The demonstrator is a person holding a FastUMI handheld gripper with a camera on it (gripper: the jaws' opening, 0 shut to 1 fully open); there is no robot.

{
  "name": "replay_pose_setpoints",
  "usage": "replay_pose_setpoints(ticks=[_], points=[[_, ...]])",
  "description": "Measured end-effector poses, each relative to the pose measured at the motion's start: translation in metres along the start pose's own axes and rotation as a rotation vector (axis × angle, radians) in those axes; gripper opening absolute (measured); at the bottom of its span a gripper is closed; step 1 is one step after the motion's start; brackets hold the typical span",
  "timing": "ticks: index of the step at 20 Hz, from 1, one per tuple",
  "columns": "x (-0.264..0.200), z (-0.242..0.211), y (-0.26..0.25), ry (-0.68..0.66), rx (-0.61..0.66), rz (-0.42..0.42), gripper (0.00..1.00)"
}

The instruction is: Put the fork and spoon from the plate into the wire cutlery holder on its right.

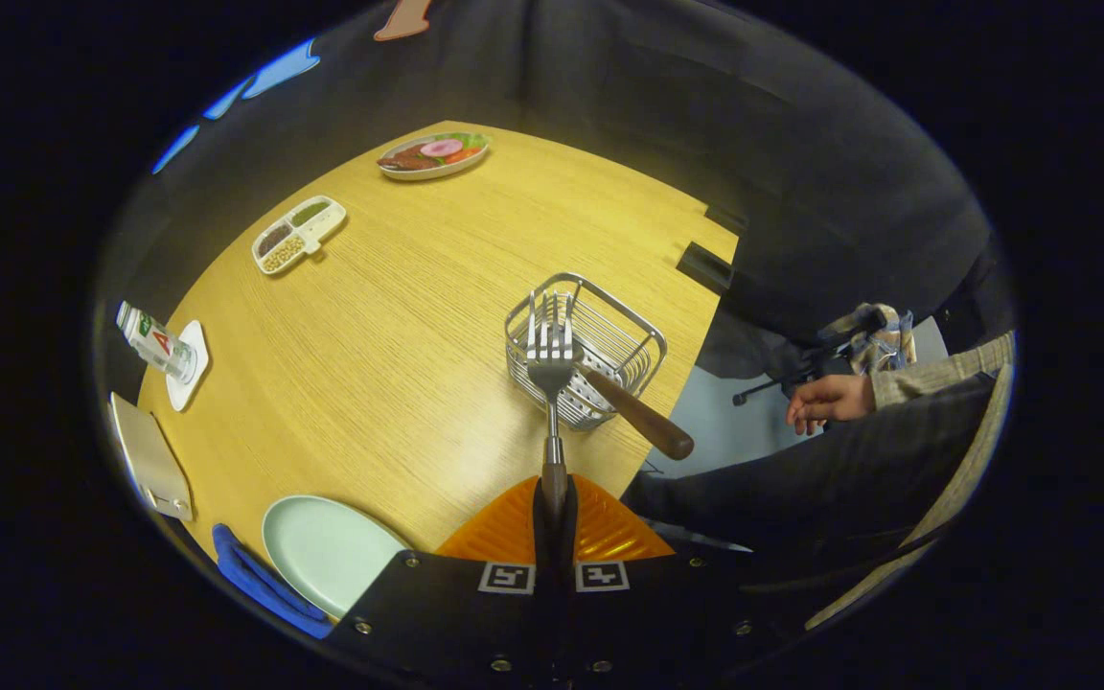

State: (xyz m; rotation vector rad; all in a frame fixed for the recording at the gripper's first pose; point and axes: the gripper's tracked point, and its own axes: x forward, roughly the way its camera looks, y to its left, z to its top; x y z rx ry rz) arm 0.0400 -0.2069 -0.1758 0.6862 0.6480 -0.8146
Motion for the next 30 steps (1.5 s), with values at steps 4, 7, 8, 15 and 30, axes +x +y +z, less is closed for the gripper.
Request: replay_pose_setpoints(ticks=[4, 7, 8, 15, 30], points=[[-0.002, 0.009, 0.006, 0.082, 0.044, 0.038, 0.01], [-0.010, 0.012, 0.005, 0.166, 0.042, 0.041, 0.02], [-0.012, 0.012, 0.005, 0.199, 0.039, 0.039, 0.01], [-0.015, 0.024, 0.001, 0.356, 0.102, 0.064, 0.03], [-0.011, 0.040, 0.007, 0.447, 0.159, 0.119, 0.52]])
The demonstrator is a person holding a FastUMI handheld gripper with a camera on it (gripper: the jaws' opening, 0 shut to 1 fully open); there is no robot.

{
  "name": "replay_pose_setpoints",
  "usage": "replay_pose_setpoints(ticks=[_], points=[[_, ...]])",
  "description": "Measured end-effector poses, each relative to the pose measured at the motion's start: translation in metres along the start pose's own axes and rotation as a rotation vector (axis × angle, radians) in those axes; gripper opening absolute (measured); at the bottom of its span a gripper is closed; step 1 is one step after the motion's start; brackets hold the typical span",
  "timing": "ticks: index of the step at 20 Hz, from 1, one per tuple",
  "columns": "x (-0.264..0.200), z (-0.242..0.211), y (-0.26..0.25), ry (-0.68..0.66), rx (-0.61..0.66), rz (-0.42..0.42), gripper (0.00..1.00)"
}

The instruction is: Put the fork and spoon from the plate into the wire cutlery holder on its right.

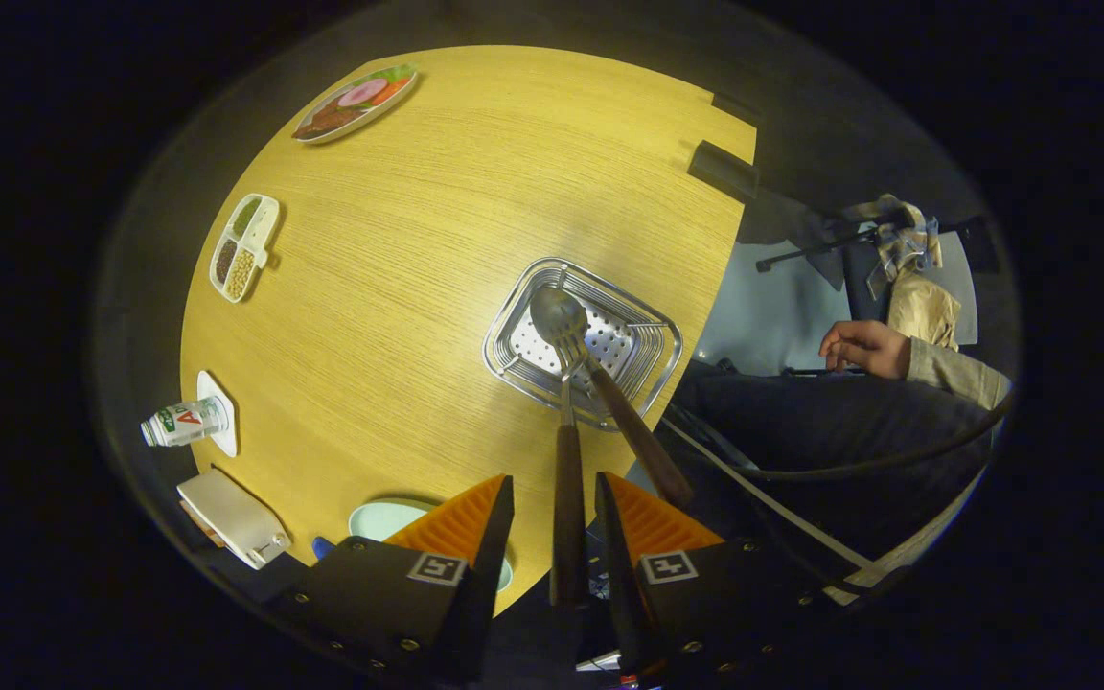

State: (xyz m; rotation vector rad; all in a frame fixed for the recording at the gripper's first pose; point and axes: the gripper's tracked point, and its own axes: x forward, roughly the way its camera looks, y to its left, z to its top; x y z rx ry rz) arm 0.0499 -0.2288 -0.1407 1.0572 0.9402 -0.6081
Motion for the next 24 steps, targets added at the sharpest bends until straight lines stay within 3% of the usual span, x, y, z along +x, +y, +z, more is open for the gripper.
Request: replay_pose_setpoints(ticks=[2, 14, 20, 24], points=[[-0.003, 0.000, 0.002, -0.032, -0.025, 0.003, 0.59], [-0.057, 0.010, 0.008, -0.411, -0.273, -0.031, 0.60], [-0.117, 0.042, 0.015, -0.801, -0.322, 0.035, 0.59], [-0.176, 0.056, 0.022, -1.091, -0.371, 0.134, 0.59]])
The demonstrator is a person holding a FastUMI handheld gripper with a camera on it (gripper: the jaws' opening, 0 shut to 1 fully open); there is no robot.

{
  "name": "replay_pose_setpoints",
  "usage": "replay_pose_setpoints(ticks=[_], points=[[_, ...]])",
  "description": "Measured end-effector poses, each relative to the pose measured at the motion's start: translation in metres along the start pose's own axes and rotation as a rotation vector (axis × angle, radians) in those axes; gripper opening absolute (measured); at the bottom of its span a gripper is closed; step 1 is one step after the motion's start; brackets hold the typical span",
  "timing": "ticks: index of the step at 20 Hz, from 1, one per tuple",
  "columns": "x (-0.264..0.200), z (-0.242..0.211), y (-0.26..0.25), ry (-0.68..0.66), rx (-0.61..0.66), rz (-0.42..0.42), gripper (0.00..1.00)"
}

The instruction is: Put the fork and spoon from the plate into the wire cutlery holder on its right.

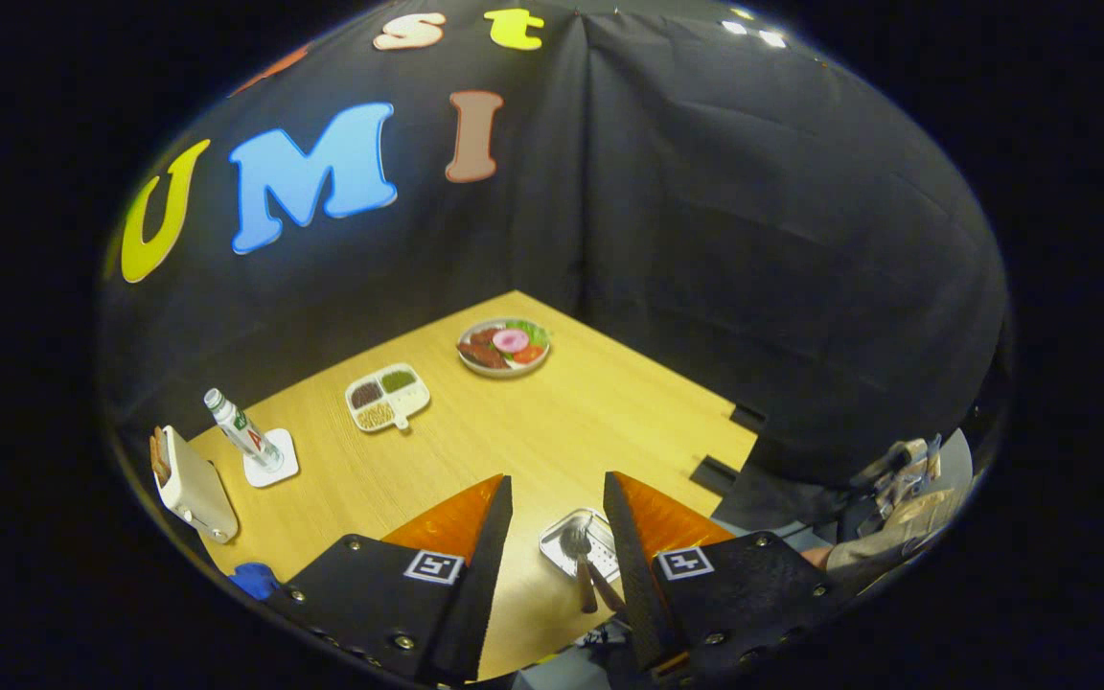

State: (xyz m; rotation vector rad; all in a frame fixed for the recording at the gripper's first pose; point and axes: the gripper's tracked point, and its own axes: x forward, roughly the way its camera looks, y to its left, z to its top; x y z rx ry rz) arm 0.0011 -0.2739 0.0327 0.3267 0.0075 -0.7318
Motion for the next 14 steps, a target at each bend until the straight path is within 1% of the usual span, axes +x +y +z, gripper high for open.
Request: replay_pose_setpoints(ticks=[4, 6, 9, 14], points=[[-0.032, 0.067, -0.005, -0.286, -0.058, 0.072, 0.59], [-0.050, 0.089, -0.001, -0.377, -0.077, 0.114, 0.59], [-0.072, 0.108, 0.009, -0.437, -0.090, 0.167, 0.59], [-0.090, 0.124, 0.030, -0.485, -0.109, 0.245, 0.59]])
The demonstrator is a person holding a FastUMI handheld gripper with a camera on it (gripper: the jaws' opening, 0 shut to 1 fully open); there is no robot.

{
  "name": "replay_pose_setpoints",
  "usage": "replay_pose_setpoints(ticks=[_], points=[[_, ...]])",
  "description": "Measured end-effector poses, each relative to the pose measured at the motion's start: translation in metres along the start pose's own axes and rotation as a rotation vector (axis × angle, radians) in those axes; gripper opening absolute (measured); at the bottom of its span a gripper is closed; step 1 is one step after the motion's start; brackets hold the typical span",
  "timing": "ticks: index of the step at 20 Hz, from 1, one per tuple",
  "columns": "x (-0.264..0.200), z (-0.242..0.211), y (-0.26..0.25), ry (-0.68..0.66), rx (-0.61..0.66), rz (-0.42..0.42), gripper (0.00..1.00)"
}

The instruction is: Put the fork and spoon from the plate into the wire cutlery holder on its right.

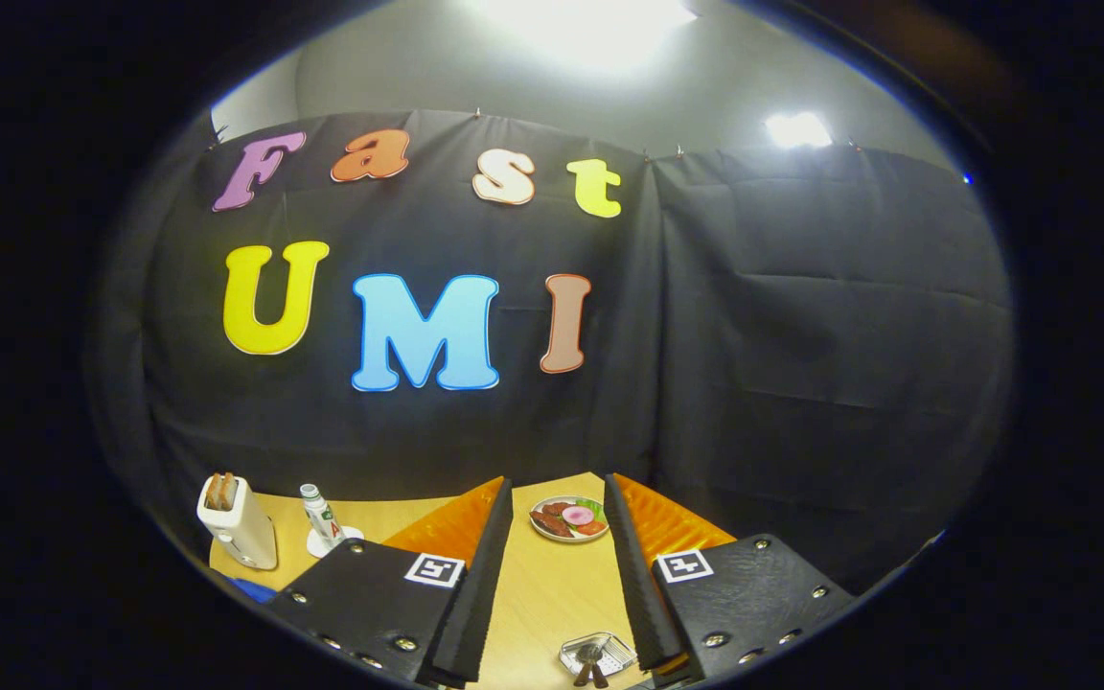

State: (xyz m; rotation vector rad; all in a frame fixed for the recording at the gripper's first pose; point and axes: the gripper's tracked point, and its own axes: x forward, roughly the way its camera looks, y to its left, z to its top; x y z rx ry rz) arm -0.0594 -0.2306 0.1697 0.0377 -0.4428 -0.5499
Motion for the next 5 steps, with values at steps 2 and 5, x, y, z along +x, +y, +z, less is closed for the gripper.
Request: replay_pose_setpoints(ticks=[2, 5], points=[[0.000, 0.002, 0.007, -0.001, -0.023, 0.022, 0.58], [0.003, 0.006, 0.018, -0.009, -0.058, 0.046, 0.59]])
